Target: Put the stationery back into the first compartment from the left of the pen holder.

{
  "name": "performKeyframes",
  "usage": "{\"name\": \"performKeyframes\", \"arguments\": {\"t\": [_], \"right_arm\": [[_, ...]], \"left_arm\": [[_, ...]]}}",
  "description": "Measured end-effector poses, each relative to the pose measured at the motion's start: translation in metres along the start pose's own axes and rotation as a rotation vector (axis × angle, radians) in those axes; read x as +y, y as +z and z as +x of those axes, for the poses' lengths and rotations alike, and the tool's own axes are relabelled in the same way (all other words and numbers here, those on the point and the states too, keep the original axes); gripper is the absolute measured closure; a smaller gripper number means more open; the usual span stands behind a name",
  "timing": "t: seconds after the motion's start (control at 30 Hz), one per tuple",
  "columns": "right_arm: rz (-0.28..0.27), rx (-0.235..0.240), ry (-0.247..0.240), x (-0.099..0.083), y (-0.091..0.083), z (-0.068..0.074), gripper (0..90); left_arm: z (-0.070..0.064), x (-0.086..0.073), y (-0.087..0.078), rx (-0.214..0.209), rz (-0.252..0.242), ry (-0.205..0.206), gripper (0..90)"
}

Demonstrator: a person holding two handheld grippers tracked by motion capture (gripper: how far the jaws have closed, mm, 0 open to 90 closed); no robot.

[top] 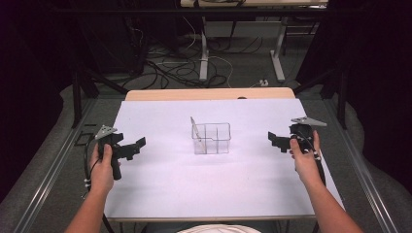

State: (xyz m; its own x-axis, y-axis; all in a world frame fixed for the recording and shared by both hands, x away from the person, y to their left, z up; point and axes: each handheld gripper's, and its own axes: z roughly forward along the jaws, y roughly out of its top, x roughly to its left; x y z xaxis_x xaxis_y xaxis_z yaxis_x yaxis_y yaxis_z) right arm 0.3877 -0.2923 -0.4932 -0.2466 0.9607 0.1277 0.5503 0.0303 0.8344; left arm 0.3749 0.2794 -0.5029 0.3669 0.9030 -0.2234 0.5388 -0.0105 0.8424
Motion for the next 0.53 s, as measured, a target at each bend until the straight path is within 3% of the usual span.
{"name": "performKeyframes", "arguments": {"t": [0.27, 0.53], "right_arm": [[0.006, -0.024, 0.002, -0.011, 0.004, -0.011, 0.0], [0.000, -0.025, -0.003, -0.013, 0.004, -0.011, 0.0]], "left_arm": [[0.001, 0.000, 0.001, 0.002, 0.002, 0.004, 0.2], [0.001, 0.000, 0.003, 0.005, 0.008, -0.003, 0.2]]}}
